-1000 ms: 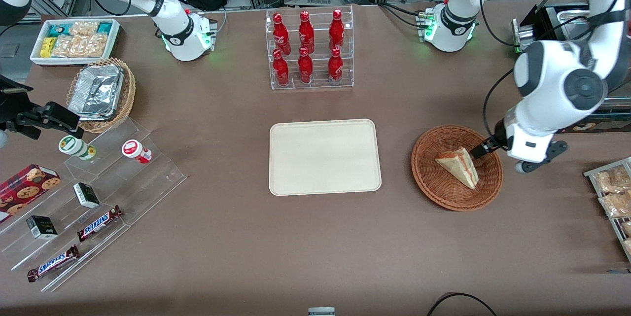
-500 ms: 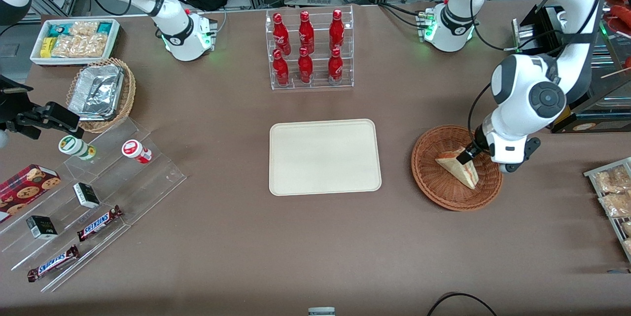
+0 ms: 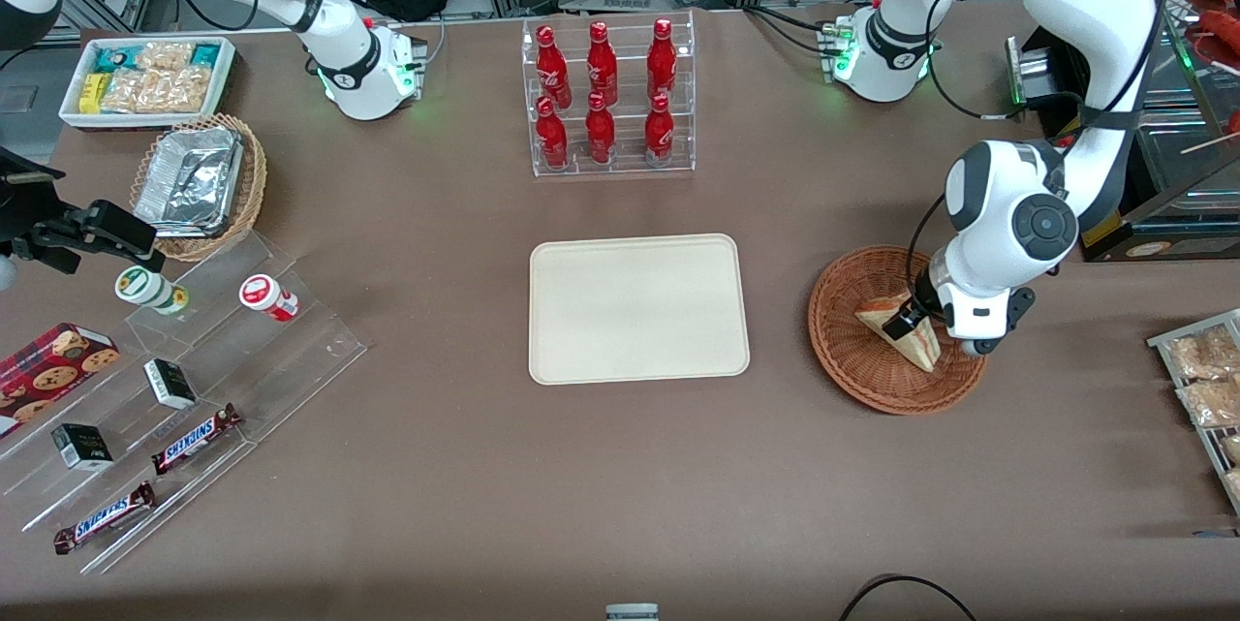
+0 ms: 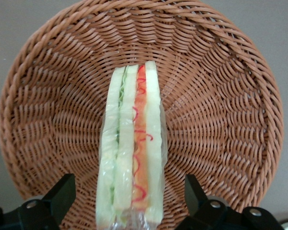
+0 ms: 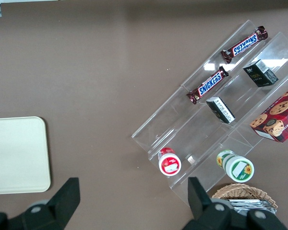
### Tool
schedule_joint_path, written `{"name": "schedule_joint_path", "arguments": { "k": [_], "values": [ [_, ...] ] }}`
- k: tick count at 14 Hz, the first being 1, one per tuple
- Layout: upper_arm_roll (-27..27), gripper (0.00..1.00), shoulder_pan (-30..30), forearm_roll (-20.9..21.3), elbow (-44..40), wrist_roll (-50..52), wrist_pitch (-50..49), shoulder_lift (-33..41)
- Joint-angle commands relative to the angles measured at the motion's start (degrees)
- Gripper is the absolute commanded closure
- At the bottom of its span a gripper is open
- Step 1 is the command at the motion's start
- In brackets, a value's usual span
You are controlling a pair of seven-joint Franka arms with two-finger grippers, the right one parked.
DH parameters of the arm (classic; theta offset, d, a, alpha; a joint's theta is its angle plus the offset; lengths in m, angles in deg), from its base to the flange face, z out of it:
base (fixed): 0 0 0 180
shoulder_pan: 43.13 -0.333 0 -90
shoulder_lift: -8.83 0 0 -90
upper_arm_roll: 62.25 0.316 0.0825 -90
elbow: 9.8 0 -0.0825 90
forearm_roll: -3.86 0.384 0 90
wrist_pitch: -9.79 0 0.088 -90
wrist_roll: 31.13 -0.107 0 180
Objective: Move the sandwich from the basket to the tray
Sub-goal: 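Close the left gripper on the sandwich's crust edge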
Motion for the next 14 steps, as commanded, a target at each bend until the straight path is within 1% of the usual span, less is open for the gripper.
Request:
{"name": "schedule_joint_path", "arguments": {
  "k": [1,2,3,4,5,6,9,10,12,14],
  "values": [
    [-0.25,0.01,-0.41,0.28,-0.9,3.31,2.41,-2.46],
    [-0.25,0.12,-0.41,0.36,-0.82,3.76,2.76,-2.64],
    [-0.25,0.37,-0.41,0.37,-0.81,3.76,2.85,-2.65],
    [-0.33,0.59,-0.32,0.45,-0.81,3.76,2.77,-2.65],
    [-0.25,0.77,-0.32,0.63,-0.81,3.33,2.68,-2.56],
    [-0.25,0.85,-0.32,0.8,-0.81,2.97,2.42,-2.47],
    [-0.25,0.86,0.12,0.98,-1.08,2.8,0.84,-0.28],
    [-0.25,0.86,0.12,0.98,-2.3,2.8,-1.95,1.12],
    [-0.25,0.86,1.16,1.68,-7.03,2.88,-11.68,3.23],
    [-0.33,0.85,2.22,4.83,-14.75,2.8,-23.71,3.94]
  ]
}}
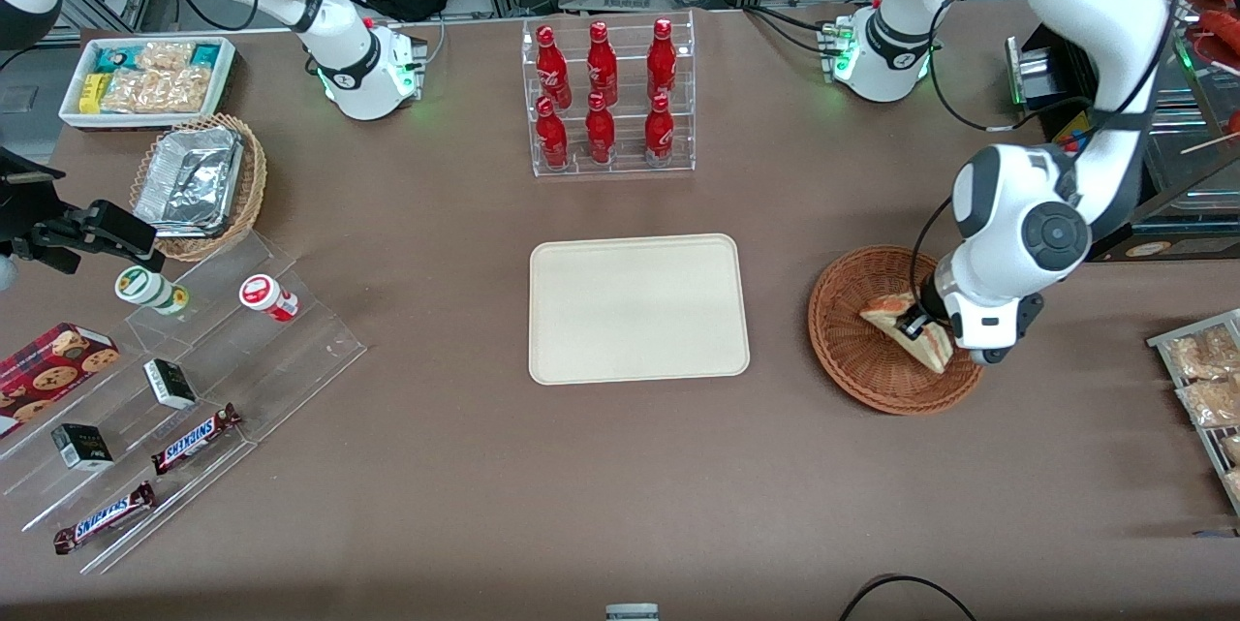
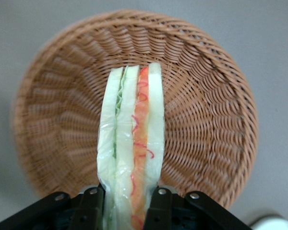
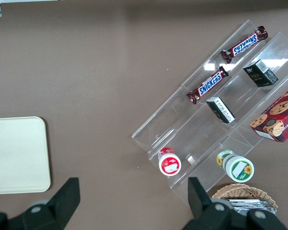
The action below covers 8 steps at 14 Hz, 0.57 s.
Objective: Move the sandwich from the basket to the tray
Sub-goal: 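Close the left gripper on the sandwich's crust edge, then lift the sandwich and carry it over the beige tray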
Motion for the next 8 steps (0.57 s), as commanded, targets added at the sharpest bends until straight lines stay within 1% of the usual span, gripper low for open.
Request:
{"name": "schedule_joint_path", "arguments": {
  "k": [1,3,5,8],
  "values": [
    [-0.3,0.85,3.14,3.39,-11.42,0.67,-15.44,1.41],
    [-0.39,0.85,7.53,3.49,-16.89,0.93,-18.74,-0.17],
    [-0.47,0.85,11.83,3.4,-17.62,0.49,-18.84,-0.26],
    [-0.47,0.85,19.56,2.87,-19.37,1.28,-18.05,-3.59]
  ]
}}
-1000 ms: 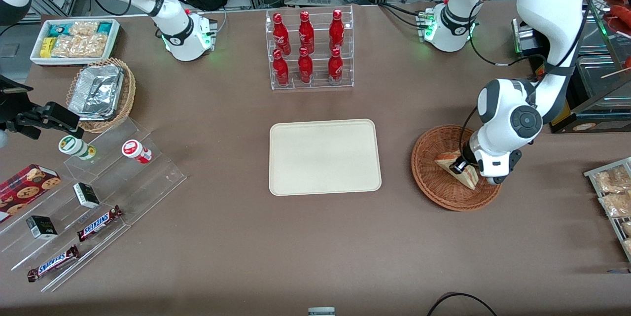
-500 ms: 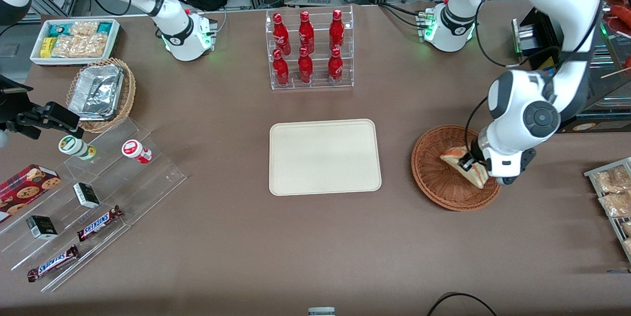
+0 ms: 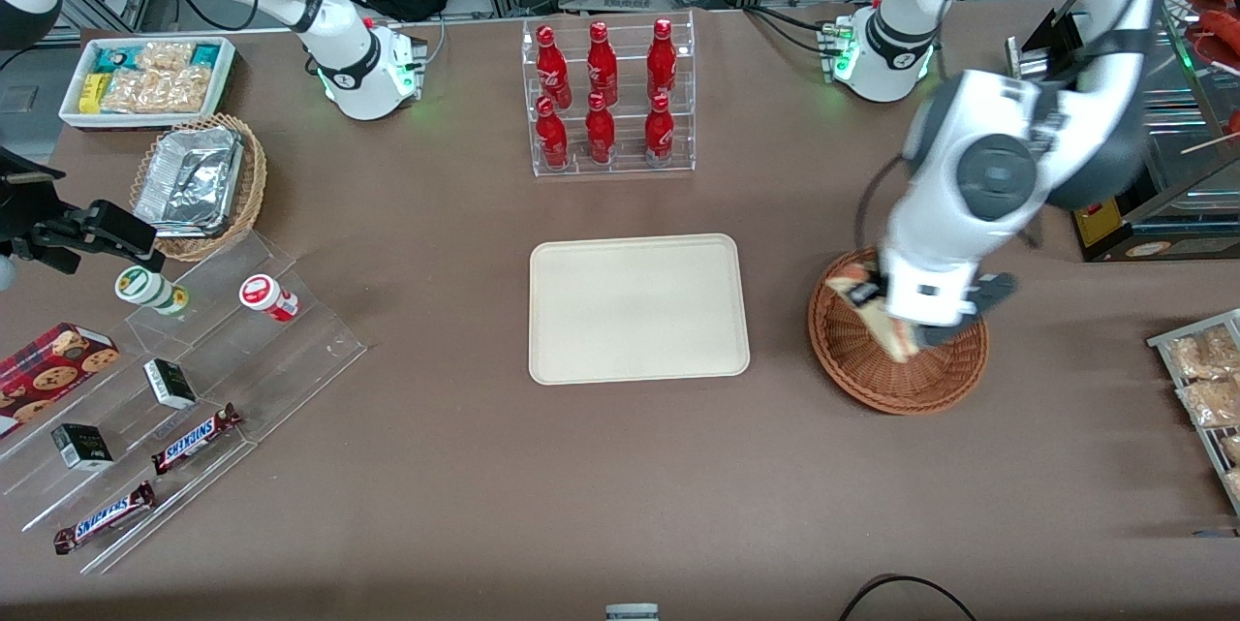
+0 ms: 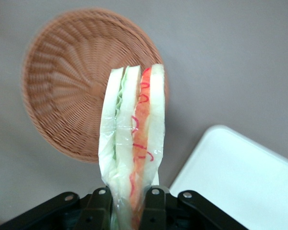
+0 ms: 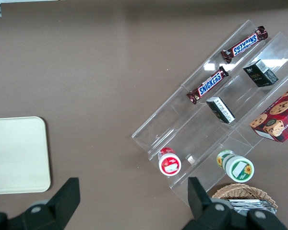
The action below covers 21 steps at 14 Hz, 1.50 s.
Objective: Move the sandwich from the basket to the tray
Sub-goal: 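Lift the sandwich and carry it over the beige tray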
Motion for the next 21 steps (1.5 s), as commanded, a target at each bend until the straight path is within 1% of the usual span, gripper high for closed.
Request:
{"name": "schedule_joint_path", "arguments": {
  "k": [1,4,5,8,9,12,13,14,16,17,19,21],
  "values": [
    [0.41,0.85,6.44,0.77,-4.05,0.1,-0.44,-5.47],
    [0.41,0.87,13.21,0.68,-8.18,0.27,-0.35,-12.24],
    [0.41,0.87,14.18,0.6,-8.89,0.01,-0.18,-14.0],
    [0.41,0.87,18.66,0.86,-11.18,0.87,3.24,-18.74],
    [0.5,0.88,21.02,0.86,-11.61,0.97,4.99,-20.24],
    [0.58,0.88,21.92,0.86,-11.53,0.45,8.08,-22.18],
    [0.5,0.86,22.36,1.12,-11.88,0.27,8.7,-23.23],
    [0.5,0.85,23.93,1.56,-11.97,0.27,10.44,-23.85],
    [0.58,0.85,24.91,1.74,-11.97,0.44,14.66,-25.52],
    [0.58,0.85,25.0,2.08,-11.97,0.36,15.03,-26.22],
    [0.58,0.86,25.97,4.19,-11.97,0.71,15.29,-27.11],
    [0.58,0.85,25.97,4.37,-12.49,0.45,16.6,-27.9]
  ]
}}
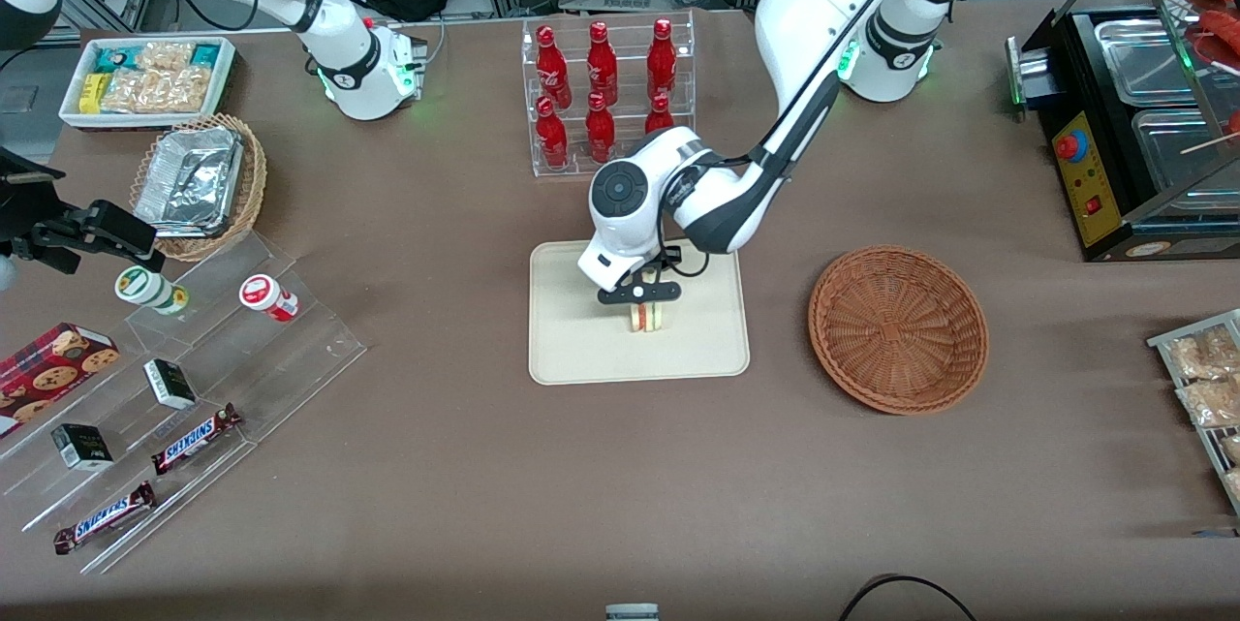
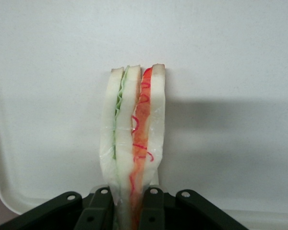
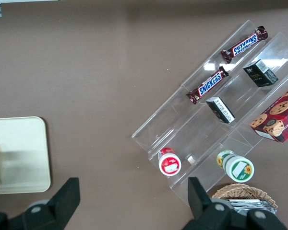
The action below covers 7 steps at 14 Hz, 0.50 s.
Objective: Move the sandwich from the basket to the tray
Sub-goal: 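Lower the sandwich upright onto the tray and open the left gripper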
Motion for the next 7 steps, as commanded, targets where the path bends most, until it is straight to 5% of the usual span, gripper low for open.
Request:
{"name": "schedule_joint_path", "arguments": {
  "k": [1,2,3,4,5,7],
  "values": [
    [0.68,0.84,0.88,1.24,-2.2,0.3,1.75,-1.73],
    [0.68,0.8,0.96,1.24,-2.29,0.38,1.93,-2.25],
    [0.68,0.58,0.88,1.33,-2.29,0.38,1.94,-2.35],
    [0.68,0.19,0.88,1.33,-2.29,0.12,1.94,-2.35],
    [0.68,0.0,0.88,1.42,-2.29,0.56,1.85,-2.0],
    [0.68,0.0,0.79,1.25,-2.11,0.65,1.41,-0.51]
  ]
}}
